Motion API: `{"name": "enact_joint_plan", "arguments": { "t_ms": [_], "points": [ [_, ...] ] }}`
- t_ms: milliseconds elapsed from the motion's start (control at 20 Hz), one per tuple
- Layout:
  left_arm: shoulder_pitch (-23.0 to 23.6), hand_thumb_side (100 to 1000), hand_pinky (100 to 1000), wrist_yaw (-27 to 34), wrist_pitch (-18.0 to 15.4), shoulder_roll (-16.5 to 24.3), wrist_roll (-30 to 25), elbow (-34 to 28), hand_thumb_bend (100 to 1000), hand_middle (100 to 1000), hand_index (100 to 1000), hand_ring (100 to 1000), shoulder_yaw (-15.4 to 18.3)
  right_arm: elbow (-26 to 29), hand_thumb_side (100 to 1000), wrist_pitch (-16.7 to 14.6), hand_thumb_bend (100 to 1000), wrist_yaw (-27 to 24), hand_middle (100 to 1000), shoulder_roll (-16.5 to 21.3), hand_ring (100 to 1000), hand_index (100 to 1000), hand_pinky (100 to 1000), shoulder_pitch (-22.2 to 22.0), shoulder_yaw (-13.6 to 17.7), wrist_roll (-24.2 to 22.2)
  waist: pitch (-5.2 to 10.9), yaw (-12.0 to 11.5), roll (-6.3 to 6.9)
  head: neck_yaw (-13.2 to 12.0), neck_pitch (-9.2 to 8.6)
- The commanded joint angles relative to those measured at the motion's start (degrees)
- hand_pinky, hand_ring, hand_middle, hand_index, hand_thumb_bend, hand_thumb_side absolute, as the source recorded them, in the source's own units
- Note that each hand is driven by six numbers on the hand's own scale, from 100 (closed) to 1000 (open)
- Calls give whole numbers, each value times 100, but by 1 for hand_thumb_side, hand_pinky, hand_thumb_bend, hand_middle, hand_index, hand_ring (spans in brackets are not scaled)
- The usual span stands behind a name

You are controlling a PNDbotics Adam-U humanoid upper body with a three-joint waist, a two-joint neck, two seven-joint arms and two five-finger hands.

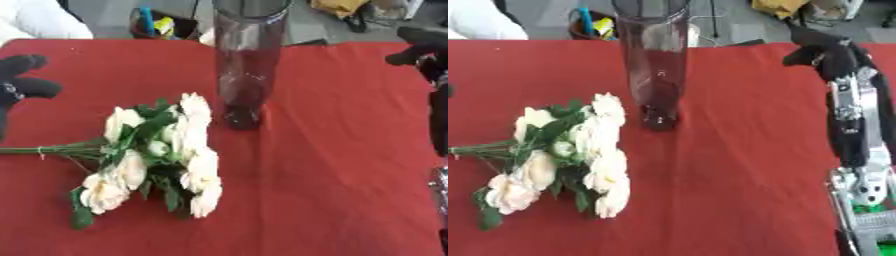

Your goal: Arrange flowers into the vase.

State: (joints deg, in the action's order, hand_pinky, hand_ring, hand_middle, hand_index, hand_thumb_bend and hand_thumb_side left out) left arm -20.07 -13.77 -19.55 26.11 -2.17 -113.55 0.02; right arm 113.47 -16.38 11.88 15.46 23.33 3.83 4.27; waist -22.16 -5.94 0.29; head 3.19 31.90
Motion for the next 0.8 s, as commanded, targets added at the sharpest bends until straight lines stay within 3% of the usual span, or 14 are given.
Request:
{"name": "enact_joint_plan", "arguments": {
  "t_ms": [50, 250, 450, 800],
  "points": [
    [18, 967, 725, -259, 188, 539, -101, -104, 100, 823, 914, 748, 163, 113, 1000, -4, 100, -37, 516, 118, 841, 741, 677, 33, -9, -31, 136, 10, 14, -51, 94],
    [76, 942, 736, -586, 479, 1069, -376, -104, 100, 852, 946, 781, 223, 113, 1000, 2, 100, -35, 516, 138, 841, 740, 677, 18, -22, -46, 166, 42, 42, -64, 52],
    [117, 971, 748, -911, 734, 1598, -576, -94, 100, 874, 981, 811, 239, 113, 1000, 3, 100, -42, 516, 138, 840, 740, 677, 18, -34, -60, 179, 77, 51, -66, 14],
    [46, 992, 732, -1448, 1162, 2471, -1003, 311, 100, 855, 982, 818, 114, 113, 1000, 12, 100, -66, 514, 142, 841, 739, 677, 6, -61, -90, 201, 160, 76, -87, -71]
  ]
}}
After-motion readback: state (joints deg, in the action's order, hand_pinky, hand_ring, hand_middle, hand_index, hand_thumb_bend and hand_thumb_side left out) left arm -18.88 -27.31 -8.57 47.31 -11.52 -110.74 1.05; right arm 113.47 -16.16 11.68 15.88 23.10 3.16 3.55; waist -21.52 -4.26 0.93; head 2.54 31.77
